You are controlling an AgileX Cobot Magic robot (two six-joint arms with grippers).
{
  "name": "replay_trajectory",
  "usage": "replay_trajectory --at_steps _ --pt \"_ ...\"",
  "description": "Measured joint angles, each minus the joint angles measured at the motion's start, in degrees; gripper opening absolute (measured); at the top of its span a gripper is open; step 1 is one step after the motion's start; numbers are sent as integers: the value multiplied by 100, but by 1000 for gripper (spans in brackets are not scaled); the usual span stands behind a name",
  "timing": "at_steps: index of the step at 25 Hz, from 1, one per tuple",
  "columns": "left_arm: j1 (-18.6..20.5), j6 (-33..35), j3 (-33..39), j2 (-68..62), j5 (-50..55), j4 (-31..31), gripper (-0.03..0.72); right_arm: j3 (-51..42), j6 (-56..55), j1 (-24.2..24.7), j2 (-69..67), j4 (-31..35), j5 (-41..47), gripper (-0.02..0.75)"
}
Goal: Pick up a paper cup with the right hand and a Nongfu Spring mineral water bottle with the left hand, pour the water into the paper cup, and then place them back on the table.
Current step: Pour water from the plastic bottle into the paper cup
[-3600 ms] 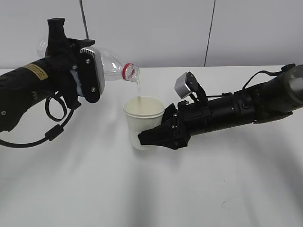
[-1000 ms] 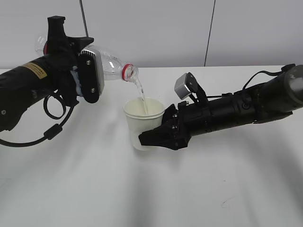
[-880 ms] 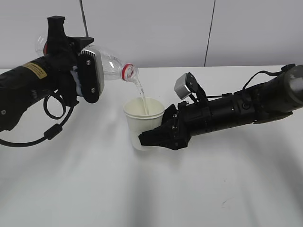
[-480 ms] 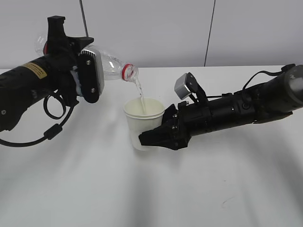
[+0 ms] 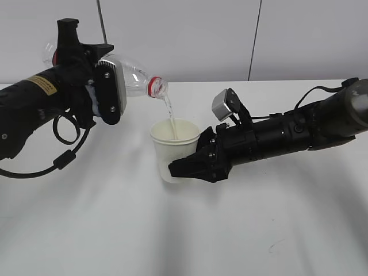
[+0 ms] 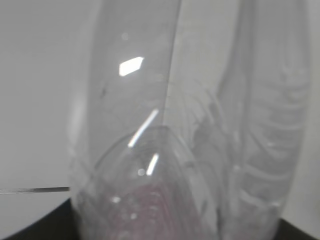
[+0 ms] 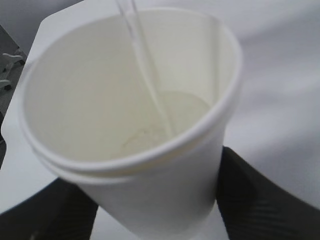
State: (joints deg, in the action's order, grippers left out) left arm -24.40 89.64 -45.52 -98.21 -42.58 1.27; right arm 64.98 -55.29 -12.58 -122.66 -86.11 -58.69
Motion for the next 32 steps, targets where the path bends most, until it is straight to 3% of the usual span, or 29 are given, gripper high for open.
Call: replay_trajectory --at_steps 32 --pt "0 -5 0 0 -6 456 350 0 704 0 0 370 162 501"
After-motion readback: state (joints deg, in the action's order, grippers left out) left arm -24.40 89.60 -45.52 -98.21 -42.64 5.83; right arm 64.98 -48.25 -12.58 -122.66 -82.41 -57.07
